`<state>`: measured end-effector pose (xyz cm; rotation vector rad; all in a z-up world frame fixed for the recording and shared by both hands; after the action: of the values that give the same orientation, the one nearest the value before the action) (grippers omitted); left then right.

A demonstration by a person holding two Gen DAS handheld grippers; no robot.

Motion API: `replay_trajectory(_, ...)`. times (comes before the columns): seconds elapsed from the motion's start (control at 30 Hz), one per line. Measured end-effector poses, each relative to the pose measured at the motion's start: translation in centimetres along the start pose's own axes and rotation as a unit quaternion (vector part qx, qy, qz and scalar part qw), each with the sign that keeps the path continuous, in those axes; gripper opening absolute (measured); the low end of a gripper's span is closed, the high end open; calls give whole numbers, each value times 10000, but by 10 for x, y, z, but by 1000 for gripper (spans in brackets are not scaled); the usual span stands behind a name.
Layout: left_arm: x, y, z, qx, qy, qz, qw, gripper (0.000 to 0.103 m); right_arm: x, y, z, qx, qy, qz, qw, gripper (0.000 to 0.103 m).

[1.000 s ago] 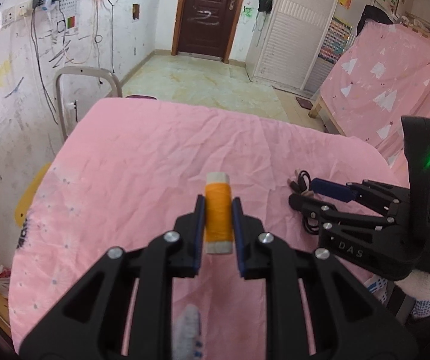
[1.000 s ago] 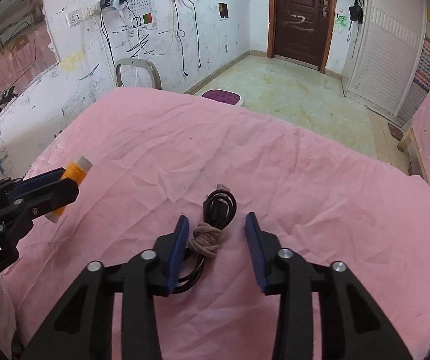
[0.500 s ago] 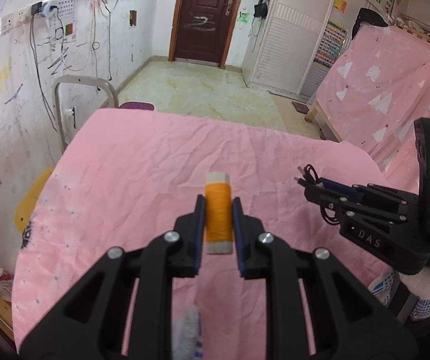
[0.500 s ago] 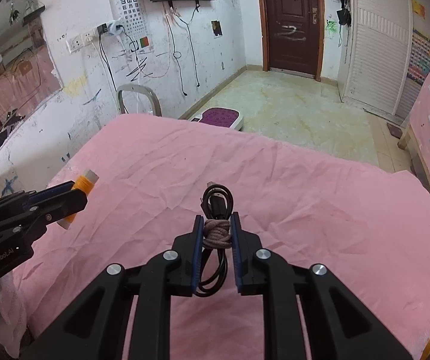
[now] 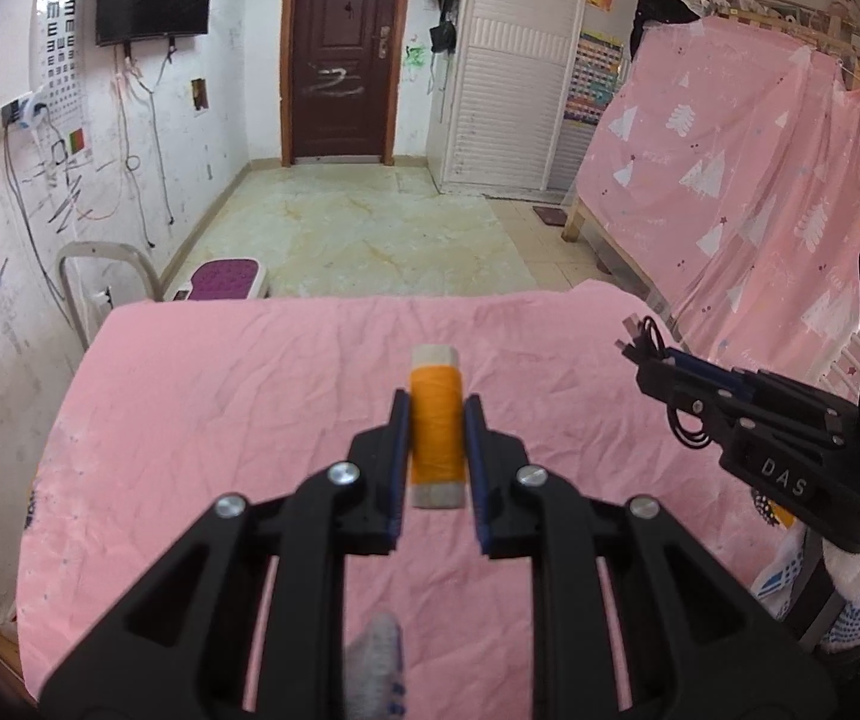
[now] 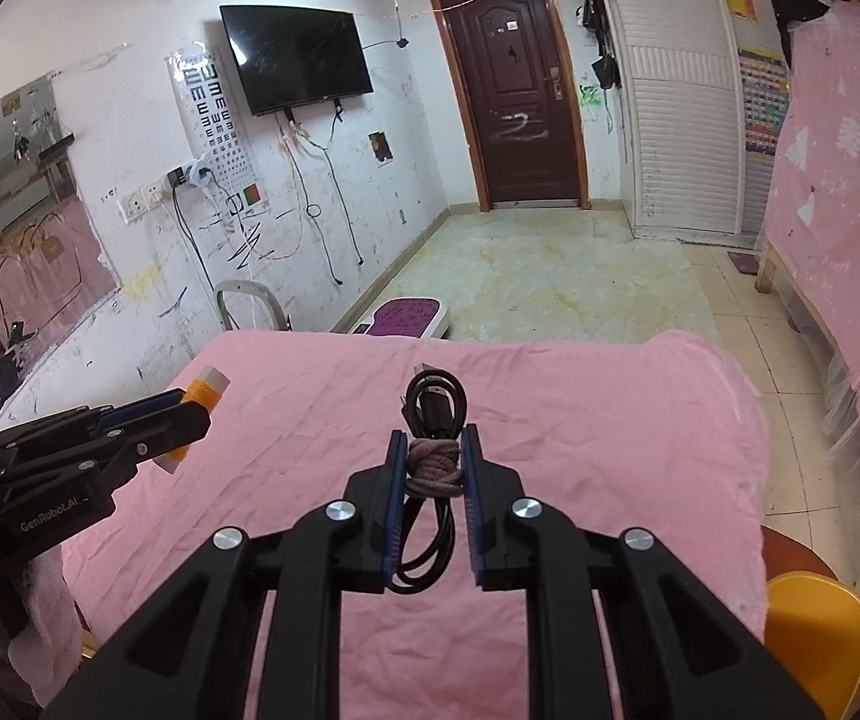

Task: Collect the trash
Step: 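Carry the orange bottle and black cable in both tools over the yellow bin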

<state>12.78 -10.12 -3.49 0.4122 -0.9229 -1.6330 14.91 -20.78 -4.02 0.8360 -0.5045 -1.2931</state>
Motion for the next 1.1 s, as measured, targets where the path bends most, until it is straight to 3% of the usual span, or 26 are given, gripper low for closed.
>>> replay_trajectory(0.3,87,6,-23,-129,-352,-566,9977,16,88,-22,44,202,-420,-494,9977,8)
replay_trajectory(0.73,192,-12,-60,-476,-752,-1241,9883,16,194,-64,90,354,-962,-1054,9891,8)
replay_trajectory(1.1,265,-23,-92,-899,-2131,-1132,9663,16,250,-110,98,152,-1549,-1364,9783,8)
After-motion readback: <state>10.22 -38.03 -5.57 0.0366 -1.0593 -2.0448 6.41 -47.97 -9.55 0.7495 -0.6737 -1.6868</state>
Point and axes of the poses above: each gripper's, at about its wrist camera, not at the fingertips, and z roughly against the way its jaws point, x to its right, y to its top, the point moved 8 cm from there along -z, roughly the way its jaws point, and after that the axes turned 9 degrees about -y, right-handed, at the moved point
